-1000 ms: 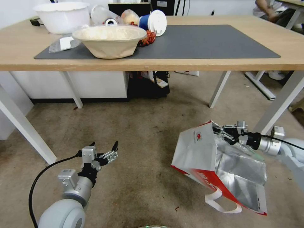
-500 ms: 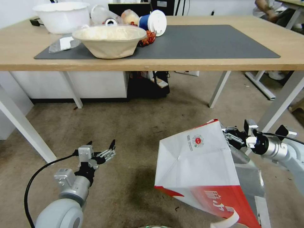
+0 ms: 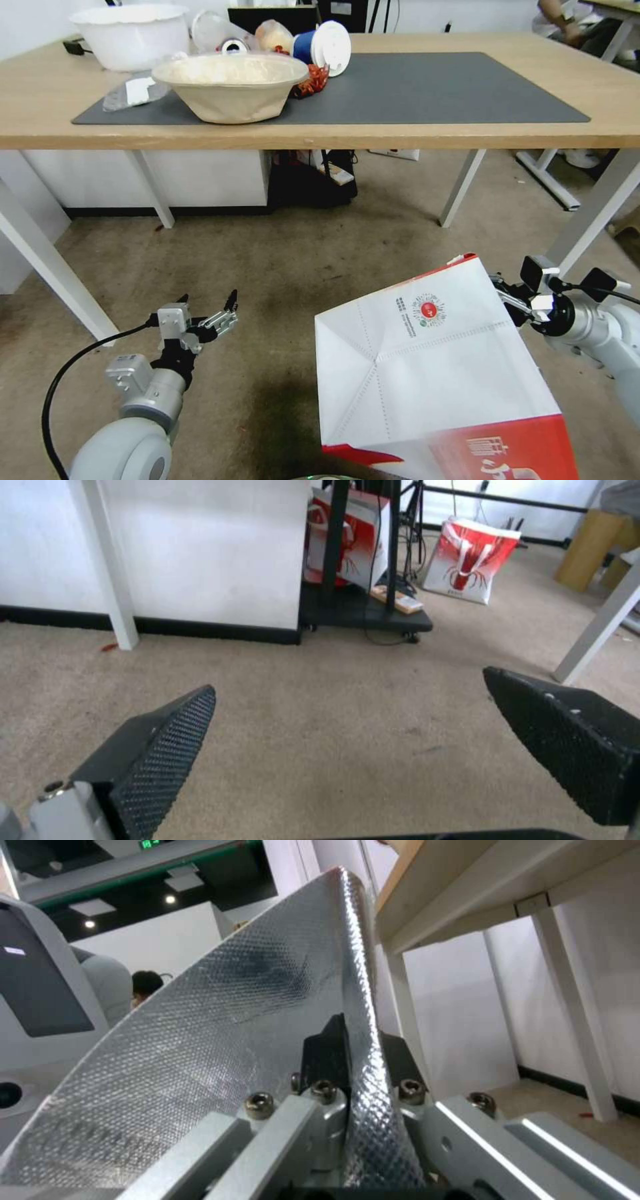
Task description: Pick up the food delivery bag from the floor and place it on the table.
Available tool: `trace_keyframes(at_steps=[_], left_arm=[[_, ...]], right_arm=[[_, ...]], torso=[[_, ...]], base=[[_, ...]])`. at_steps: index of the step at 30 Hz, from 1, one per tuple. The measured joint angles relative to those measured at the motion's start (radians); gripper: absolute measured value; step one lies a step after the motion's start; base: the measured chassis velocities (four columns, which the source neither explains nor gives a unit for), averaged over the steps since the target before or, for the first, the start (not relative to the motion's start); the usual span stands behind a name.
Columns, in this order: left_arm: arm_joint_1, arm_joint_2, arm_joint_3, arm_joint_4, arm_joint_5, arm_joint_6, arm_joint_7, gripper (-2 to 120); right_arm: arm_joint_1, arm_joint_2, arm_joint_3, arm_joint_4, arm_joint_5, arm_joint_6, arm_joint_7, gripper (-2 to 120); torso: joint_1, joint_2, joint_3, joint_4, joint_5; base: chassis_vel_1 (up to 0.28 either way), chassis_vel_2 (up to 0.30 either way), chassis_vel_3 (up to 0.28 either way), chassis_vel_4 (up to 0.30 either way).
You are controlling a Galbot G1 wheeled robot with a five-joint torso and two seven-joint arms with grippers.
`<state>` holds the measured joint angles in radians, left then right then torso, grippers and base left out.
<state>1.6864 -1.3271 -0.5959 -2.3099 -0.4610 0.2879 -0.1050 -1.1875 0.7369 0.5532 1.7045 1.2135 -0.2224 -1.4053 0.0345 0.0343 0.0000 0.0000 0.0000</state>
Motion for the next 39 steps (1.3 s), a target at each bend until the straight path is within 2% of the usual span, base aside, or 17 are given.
trace_keyframes(at_steps=[24, 27, 39], left_arm=[[0.004, -0.002, 0.012, -0.015, -0.024, -0.002, -0.03, 100], [0.001, 0.0, 0.012, -0.016, -0.027, -0.003, -0.025, 100], [0.005, 0.012, -0.002, -0.027, -0.034, 0.0, -0.025, 100]], right_arm=[[-0.033, 0.011, 0.017, -0.003, -0.036, 0.01, -0.002, 0], [-0.041, 0.014, 0.021, 0.002, -0.039, 0.011, -0.001, 0], [-0.07, 0.031, 0.032, 0.024, -0.053, 0.014, 0.004, 0]], torso=[[0.0, 0.002, 0.001, -0.0001, 0.0], [0.0, 0.008, 0.006, -0.0001, 0.0], [0.003, 0.058, 0.054, 0.0, 0.0]], base=[[0.0, 0.0, 0.0, 0.0], [0.0, 0.0, 0.0, 0.0], [0.0, 0.0, 0.0, 0.0]])
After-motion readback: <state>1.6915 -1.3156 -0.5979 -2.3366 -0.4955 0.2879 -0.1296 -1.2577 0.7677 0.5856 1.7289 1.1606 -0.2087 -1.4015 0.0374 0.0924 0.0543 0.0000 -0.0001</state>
